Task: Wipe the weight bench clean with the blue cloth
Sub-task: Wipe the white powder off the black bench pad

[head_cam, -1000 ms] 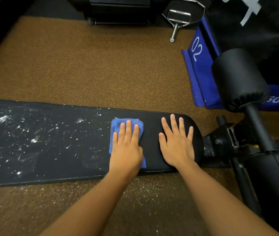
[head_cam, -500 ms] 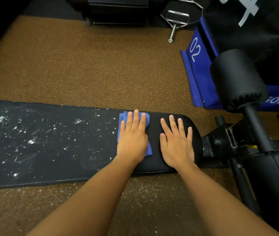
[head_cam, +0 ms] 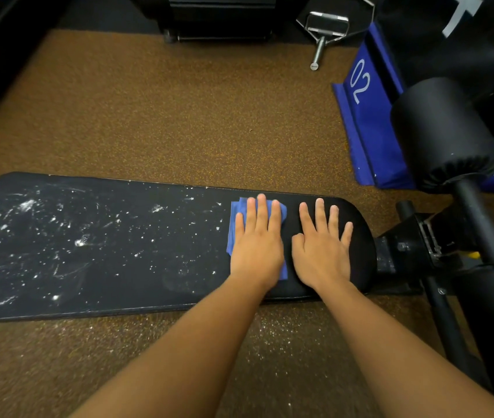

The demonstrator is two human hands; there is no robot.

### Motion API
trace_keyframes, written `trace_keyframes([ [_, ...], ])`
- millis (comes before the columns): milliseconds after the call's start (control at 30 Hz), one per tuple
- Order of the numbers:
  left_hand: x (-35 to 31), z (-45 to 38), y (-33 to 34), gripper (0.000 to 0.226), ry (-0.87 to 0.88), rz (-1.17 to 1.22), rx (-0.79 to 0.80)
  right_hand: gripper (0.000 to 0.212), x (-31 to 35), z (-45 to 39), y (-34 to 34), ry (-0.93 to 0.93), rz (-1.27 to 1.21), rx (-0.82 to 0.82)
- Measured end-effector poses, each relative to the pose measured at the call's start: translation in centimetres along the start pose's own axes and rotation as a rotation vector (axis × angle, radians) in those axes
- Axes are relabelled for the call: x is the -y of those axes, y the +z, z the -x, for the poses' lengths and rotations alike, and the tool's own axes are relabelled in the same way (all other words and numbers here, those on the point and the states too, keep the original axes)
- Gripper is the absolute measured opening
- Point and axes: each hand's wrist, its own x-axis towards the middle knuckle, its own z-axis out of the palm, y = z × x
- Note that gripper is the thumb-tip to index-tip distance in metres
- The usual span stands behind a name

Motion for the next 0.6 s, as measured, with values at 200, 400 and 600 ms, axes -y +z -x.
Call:
trace_keyframes([
  [200, 2.7, 1.9, -0.5, 0.061, -0.034, 0.019, -0.017, 0.062, -0.2, 0.2, 0.3, -0.005, 0.0, -0.022],
  [400, 0.9, 8.6, 1.3, 0.084, 0.052, 0.004, -0.014, 0.063, 0.1, 0.3, 0.4, 0.005, 0.018, -0.05],
  [600, 0.3, 1.1, 0.3, 0.063, 0.034, 0.029, -0.054, 0.063, 0.0, 0.2, 0.4, 0.0, 0.016, -0.043],
])
